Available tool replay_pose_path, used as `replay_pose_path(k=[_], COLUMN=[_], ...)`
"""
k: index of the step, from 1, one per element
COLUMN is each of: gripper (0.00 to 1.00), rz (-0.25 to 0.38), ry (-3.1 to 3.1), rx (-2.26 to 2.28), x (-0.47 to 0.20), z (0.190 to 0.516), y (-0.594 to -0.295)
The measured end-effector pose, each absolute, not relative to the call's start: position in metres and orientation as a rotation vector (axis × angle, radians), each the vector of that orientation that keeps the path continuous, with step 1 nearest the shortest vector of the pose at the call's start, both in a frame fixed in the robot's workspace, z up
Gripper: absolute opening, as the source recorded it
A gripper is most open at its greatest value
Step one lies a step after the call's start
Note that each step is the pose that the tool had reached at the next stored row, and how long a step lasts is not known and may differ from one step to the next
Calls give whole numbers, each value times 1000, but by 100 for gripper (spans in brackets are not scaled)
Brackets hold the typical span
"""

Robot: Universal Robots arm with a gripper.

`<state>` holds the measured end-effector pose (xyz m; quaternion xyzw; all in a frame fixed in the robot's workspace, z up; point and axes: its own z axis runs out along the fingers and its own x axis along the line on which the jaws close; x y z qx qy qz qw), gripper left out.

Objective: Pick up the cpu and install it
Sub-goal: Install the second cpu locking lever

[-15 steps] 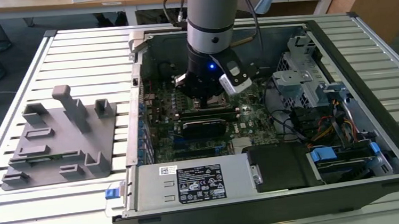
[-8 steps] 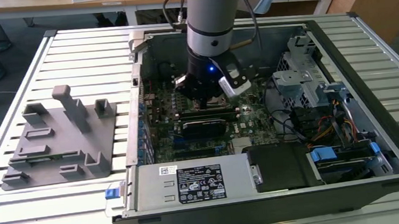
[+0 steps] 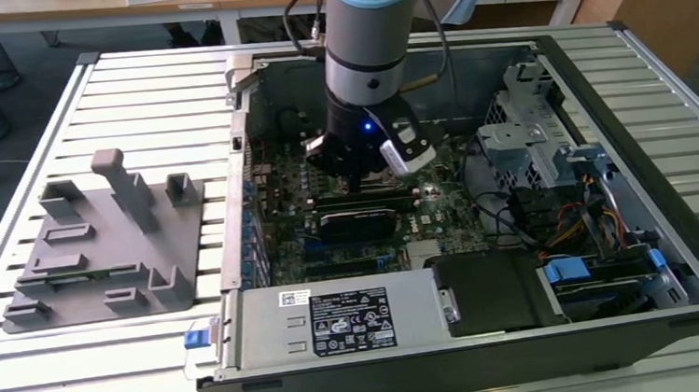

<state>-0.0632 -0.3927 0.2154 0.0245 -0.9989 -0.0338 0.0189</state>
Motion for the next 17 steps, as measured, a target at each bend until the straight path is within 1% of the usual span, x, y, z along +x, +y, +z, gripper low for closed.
replay_pose_path(k=[17], gripper=[11], rz=[-157], ry=[-3100], rx=[77], x=[-68], z=[209], y=[-403])
